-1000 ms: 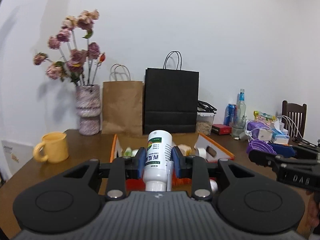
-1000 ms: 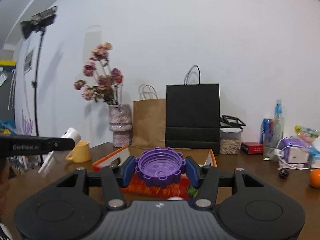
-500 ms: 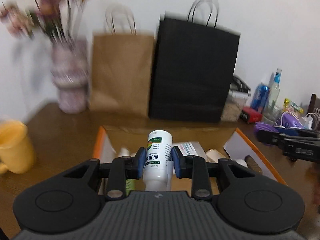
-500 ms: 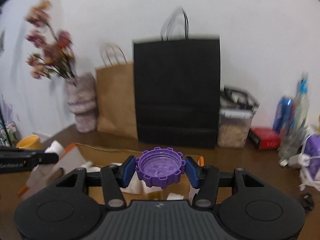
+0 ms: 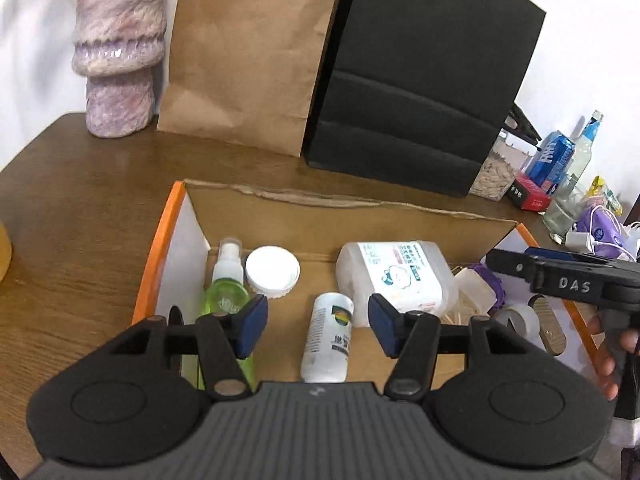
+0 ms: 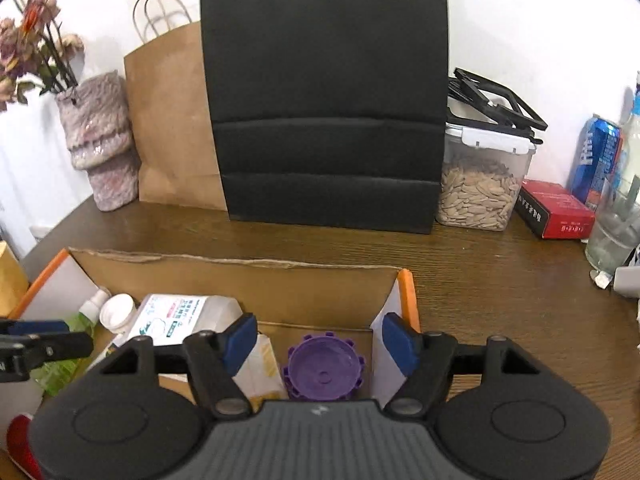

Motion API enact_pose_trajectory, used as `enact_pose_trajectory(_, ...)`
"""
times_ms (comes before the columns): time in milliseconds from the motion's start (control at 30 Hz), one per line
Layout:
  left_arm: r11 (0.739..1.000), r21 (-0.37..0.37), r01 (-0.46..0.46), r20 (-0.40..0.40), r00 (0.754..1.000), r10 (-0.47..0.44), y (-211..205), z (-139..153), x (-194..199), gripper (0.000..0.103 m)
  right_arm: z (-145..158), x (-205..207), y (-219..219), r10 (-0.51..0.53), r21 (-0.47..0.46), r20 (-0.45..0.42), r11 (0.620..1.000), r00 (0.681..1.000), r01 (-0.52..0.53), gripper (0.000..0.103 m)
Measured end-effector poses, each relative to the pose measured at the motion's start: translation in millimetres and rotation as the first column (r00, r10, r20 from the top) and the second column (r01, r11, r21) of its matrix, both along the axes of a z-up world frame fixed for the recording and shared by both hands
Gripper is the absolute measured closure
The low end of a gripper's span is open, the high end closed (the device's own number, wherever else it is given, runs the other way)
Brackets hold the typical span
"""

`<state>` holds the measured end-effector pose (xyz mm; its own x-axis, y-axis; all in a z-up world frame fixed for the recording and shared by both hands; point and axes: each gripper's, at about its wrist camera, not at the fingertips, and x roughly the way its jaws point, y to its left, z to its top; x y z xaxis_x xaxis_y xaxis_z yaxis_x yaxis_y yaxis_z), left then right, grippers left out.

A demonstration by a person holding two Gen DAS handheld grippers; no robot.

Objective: Organize rigid objects
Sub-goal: 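Withdraw both tools from the box back toward the table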

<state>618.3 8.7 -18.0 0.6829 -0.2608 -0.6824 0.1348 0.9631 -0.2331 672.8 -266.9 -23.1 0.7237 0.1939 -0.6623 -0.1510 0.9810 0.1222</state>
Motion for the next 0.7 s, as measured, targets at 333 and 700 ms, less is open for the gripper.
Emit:
enact_pose_trajectory(333, 0.999, 0.039, 0.019, 0.110, 0.994, -0.023, -8, 32, -31, 0.042, 17, -18, 5, 0.015, -0.070, 0.036, 0.997, 0.999, -0.012, 0.034)
enact_pose_trajectory(700, 0.979, 0.196, -0.048, 0.378, 0.925, -0.031, -13, 102, -131, 0.026, 92, -115, 0, 0.031, -0.047, 0.175, 0.999, 0.984, -0.023, 0.030)
